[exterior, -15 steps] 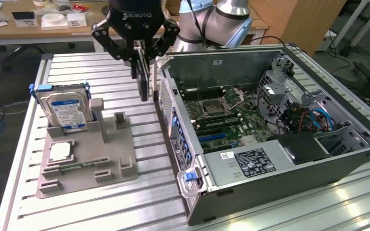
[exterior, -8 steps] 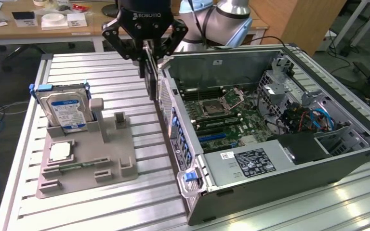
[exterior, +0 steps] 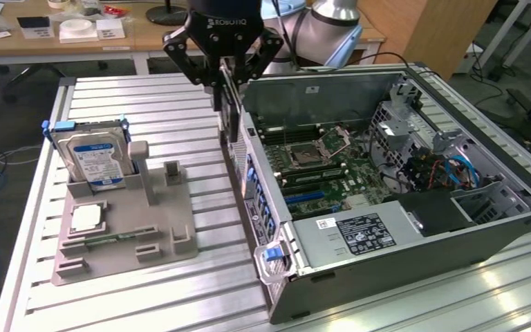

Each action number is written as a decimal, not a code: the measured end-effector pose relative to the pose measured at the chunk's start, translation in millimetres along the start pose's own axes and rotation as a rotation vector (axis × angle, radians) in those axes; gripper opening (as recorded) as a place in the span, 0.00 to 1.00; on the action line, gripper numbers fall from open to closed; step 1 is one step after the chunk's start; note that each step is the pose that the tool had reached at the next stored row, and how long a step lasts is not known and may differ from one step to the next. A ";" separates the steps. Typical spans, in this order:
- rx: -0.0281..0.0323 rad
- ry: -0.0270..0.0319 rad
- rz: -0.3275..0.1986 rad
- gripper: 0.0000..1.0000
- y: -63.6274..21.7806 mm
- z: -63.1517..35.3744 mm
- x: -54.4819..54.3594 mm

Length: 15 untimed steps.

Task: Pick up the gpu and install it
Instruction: 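Pick up the gpu and move the gpu toward the slot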

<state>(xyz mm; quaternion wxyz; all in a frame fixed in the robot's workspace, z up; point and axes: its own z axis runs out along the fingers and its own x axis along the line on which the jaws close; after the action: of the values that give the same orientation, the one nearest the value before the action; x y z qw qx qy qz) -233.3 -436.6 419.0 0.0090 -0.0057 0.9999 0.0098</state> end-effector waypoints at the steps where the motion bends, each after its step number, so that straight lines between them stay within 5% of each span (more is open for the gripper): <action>1: 0.0000 0.0000 0.000 0.28 0.0 0.1 -2.2; 15: -0.0001 -0.0001 -0.001 0.28 -0.6 1.3 -51.0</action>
<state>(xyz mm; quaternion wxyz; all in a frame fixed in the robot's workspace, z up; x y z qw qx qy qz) -182.3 -436.6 418.6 0.0091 -0.0063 0.9999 0.0098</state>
